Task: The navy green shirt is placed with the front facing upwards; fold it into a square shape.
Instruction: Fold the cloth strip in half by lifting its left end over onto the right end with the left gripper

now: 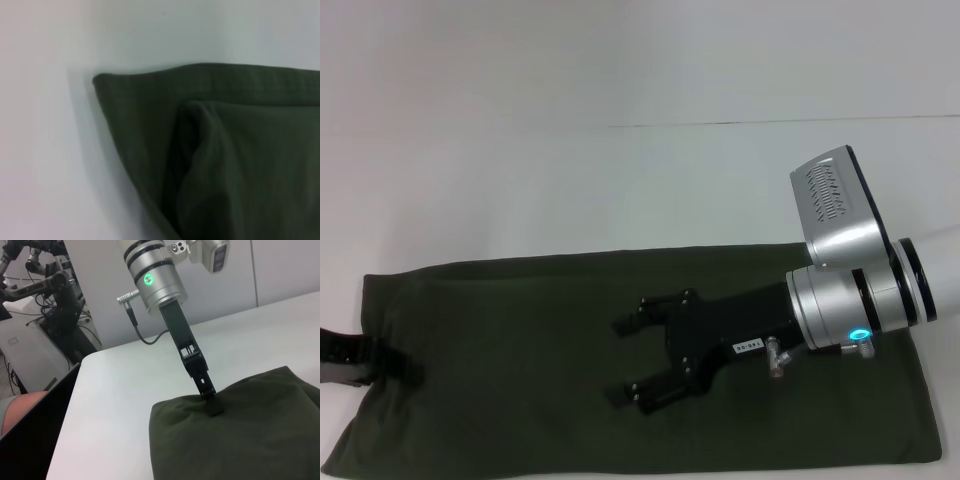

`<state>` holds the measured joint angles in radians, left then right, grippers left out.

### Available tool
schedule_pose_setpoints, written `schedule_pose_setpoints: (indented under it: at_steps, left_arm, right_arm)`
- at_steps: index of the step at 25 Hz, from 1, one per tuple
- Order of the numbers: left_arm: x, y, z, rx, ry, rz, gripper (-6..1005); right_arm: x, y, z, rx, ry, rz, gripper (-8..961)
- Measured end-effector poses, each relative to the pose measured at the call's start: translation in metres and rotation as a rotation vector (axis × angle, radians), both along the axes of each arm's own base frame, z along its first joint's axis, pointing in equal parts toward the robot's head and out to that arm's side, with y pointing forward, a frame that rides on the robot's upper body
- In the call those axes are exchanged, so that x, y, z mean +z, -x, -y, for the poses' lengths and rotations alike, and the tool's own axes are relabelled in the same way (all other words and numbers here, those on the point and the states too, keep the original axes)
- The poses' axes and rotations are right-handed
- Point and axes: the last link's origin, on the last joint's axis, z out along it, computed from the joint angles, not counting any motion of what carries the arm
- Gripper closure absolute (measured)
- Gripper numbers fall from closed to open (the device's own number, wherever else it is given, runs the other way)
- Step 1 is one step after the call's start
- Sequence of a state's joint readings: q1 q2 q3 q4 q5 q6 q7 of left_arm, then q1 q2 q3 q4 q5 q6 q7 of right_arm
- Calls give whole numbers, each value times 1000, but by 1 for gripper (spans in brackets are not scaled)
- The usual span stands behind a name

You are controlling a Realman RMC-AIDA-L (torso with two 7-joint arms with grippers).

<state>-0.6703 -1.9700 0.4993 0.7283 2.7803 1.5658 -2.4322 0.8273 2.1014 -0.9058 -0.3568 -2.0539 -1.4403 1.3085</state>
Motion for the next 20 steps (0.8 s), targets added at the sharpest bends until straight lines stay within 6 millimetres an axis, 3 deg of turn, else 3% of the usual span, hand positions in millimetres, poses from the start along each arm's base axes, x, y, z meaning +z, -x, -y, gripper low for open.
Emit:
schedule_pose_setpoints:
  at_steps: [4,14,20]
  left_arm:
    - [-2,-1,0,0,6,2,484]
    - [3,-4,0,11,6,20,917]
    - [4,-11,0,13,9,73,941]
  right_arm:
    - [1,0,0,1,-1,-1,8]
    - [2,0,-1,1,-2,-5,9]
    - [2,0,-1,0,-2,-6,9]
